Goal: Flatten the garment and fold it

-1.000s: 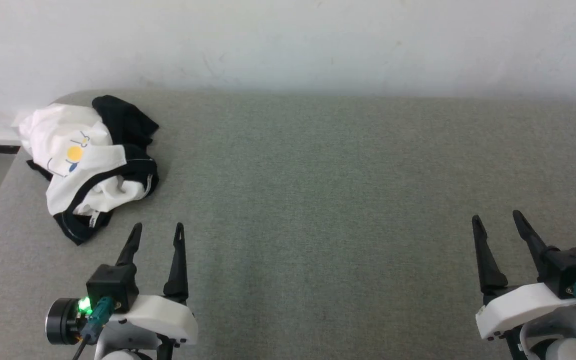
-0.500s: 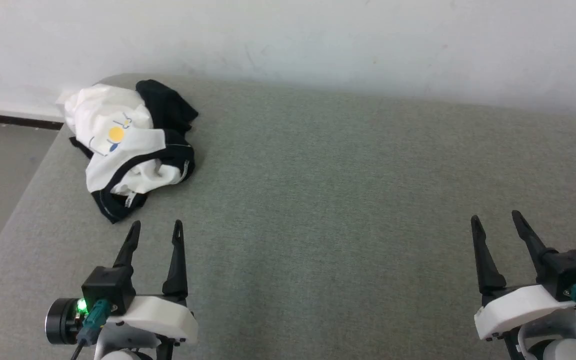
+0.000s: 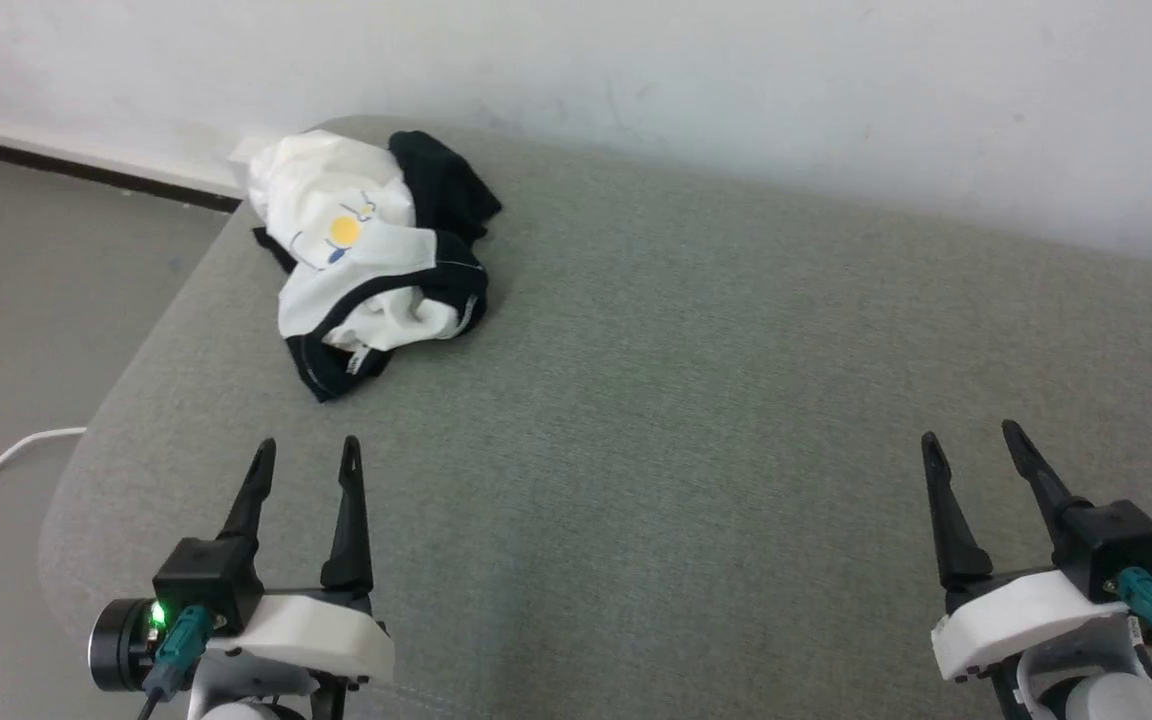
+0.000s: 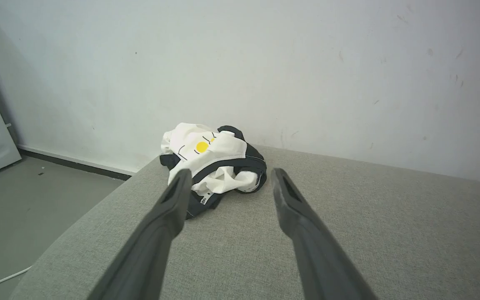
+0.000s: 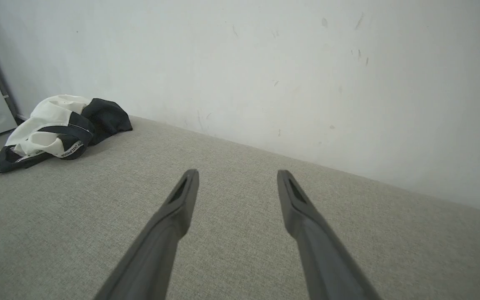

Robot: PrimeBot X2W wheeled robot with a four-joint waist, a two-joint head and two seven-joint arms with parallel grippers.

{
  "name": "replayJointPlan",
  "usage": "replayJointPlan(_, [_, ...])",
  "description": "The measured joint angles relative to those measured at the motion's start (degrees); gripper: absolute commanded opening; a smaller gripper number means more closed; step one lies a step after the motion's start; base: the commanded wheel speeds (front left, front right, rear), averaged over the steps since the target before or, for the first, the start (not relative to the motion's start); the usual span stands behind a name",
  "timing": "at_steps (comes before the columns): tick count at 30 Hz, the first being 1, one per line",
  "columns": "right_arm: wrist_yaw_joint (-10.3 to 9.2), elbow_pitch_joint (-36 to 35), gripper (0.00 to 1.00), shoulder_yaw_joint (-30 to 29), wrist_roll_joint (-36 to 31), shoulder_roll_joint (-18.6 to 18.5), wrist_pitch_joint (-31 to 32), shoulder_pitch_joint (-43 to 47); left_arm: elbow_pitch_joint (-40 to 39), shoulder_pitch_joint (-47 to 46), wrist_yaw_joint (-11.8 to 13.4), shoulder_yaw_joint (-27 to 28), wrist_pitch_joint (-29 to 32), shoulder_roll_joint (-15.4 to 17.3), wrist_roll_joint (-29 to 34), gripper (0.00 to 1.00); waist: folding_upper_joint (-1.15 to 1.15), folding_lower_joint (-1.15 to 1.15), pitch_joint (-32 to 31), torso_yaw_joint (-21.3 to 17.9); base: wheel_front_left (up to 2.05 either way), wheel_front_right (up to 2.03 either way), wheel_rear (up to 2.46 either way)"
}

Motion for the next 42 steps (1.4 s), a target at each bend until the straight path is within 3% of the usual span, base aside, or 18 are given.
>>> replayJointPlan(11, [0.0, 1.7, 1.0, 1.7, -0.9, 0.0, -1.4, -0.8, -0.1, 0.6, 0.7, -1.0, -1.2, 0.0, -1.2, 1.0, 0.0, 0.0, 0.2, 5.5, -0.15, -0.15, -0.15])
replayJointPlan(42, [0.0, 3.6, 1.0, 1.7, -2.8, 0.1, -4.9, -2.1, -1.5, 1.6, 3.6, -3.4, -4.9, 0.0, -4.9, 1.0, 0.01, 0.0, 2.4, 14.4, -0.03, -0.03, -0.03])
